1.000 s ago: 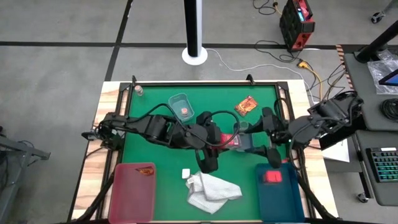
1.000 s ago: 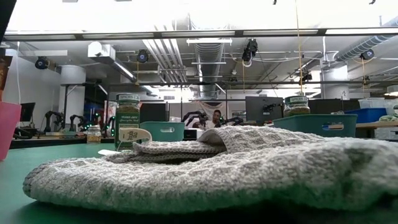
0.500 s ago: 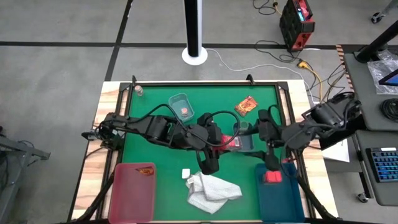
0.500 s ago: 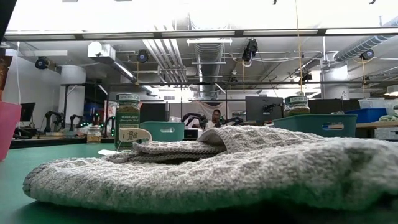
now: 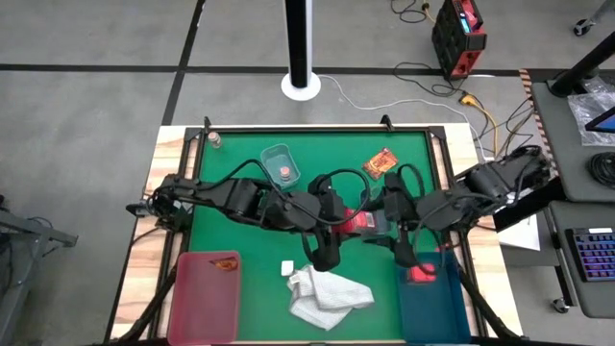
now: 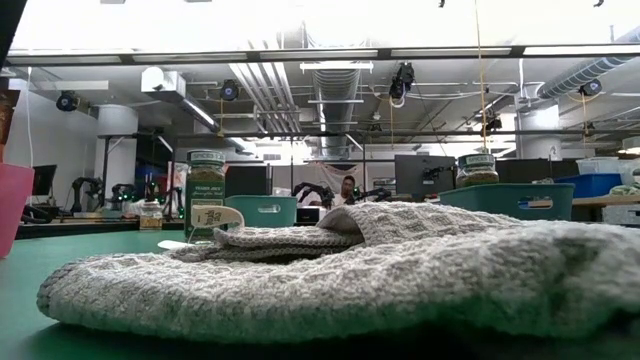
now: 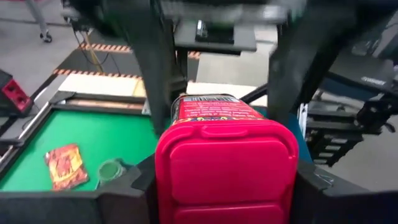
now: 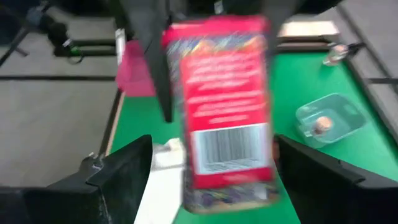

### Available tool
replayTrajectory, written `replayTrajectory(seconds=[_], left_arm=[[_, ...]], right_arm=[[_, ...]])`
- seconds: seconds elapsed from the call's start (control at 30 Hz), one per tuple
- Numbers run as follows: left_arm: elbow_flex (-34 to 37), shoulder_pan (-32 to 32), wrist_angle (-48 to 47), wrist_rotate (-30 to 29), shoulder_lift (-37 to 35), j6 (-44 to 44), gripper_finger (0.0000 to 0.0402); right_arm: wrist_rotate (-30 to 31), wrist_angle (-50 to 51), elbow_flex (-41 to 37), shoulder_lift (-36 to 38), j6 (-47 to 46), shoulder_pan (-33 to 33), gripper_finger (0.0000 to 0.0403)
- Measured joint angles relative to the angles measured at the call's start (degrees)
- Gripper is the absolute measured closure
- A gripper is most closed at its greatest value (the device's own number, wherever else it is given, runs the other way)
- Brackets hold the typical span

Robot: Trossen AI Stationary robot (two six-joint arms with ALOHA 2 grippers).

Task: Sort spices by type
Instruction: Put the red spice bottle into the dark blue bin

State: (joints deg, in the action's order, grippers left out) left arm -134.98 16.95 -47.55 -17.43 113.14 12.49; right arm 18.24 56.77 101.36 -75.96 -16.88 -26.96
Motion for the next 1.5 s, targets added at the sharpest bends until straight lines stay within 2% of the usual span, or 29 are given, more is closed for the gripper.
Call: replayTrajectory(seconds=[0.17, 0.4, 0.53, 0.77, 1.03, 1.3, 1.4, 1.5], left_arm=[[0.0, 0.0, 2.6, 0.6, 0.0, -0.1, 0.0213], [0.1, 0.1, 2.8, 1.7, 0.2, 0.5, 0.0209], [0.1, 0.1, 3.7, 6.1, 0.2, 2.7, 0.0196], [0.0, 0.0, 3.5, 7.6, 0.1, 3.9, 0.0211], [0.0, -0.6, 2.8, 7.3, 0.1, 2.0, 0.0197], [0.3, -0.8, 2.3, 7.3, 0.7, -0.6, 0.0219], [0.3, -1.5, 2.5, 7.5, 0.6, 2.1, 0.0211], [0.2, -2.5, 2.9, 7.4, 0.0, 6.9, 0.0183]], right_arm=[[-4.0, 0.1, 0.2, -1.7, -0.2, 0.0, 0.0099], [-5.3, 3.0, 0.2, -1.5, 5.1, -0.1, 0.0120], [-5.7, 2.9, 0.5, -1.1, 6.2, -0.2, 0.0145], [-6.2, 0.0, 0.9, -1.1, 4.2, 0.1, 0.0192], [-6.4, -0.9, 1.0, -1.5, -0.3, 0.4, 0.0197], [-6.0, 0.4, 0.9, -3.5, 0.7, 0.5, 0.0197], [-6.6, 0.4, 0.9, -3.5, 1.0, 1.2, 0.0198], [-6.8, 2.9, 0.8, -2.9, -0.3, 2.3, 0.0198]])
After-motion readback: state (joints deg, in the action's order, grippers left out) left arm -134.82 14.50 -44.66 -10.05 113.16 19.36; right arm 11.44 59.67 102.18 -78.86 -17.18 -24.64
